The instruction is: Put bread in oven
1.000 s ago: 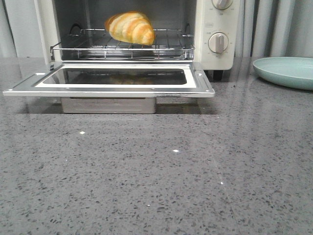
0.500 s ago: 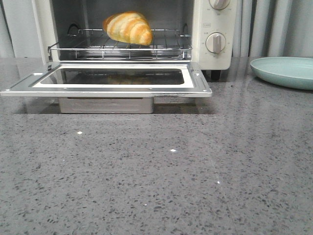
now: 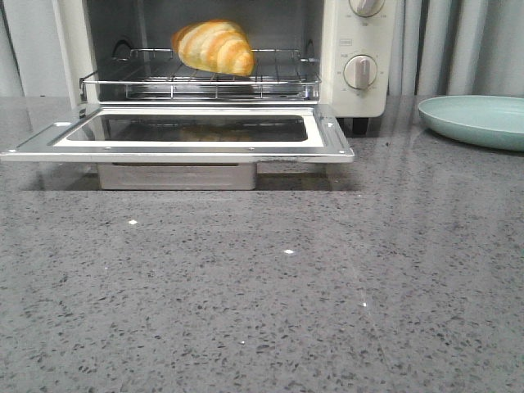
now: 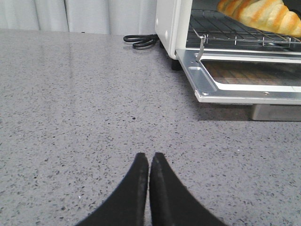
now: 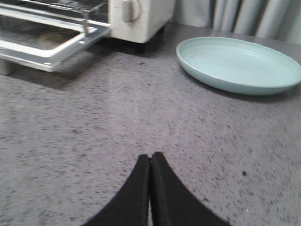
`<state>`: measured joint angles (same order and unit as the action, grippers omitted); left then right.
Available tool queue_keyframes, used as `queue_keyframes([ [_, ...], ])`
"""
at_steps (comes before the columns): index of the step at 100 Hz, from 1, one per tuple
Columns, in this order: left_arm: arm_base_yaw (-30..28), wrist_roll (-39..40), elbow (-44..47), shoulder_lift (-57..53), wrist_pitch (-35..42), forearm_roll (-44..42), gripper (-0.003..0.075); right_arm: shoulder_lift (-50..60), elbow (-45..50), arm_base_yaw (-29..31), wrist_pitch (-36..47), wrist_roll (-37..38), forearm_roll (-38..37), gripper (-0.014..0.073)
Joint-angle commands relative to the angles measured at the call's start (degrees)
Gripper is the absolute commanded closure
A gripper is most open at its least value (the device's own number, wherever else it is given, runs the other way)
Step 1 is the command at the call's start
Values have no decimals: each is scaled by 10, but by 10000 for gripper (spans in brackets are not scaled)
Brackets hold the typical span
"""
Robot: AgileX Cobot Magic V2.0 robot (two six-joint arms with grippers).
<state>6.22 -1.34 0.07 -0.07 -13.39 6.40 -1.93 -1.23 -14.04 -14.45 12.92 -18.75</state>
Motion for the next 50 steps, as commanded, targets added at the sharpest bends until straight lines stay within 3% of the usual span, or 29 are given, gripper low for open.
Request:
queue_keyframes([
  [1, -3, 6, 12, -17, 36, 6, 741, -10, 31, 60, 136, -14, 14, 650],
  [13, -3, 6, 12, -17, 36, 6, 741, -10, 31, 106, 117, -23, 23, 650],
  [22, -3, 6, 12, -17, 36, 6, 741, -10, 33, 129, 84, -49, 74, 650],
  [31, -3, 6, 12, -17, 36, 6, 741, -10, 33, 140, 41, -105, 125, 650],
  [50, -3, 6, 12, -17, 36, 6, 741, -10, 33, 142, -29, -139, 127, 650],
])
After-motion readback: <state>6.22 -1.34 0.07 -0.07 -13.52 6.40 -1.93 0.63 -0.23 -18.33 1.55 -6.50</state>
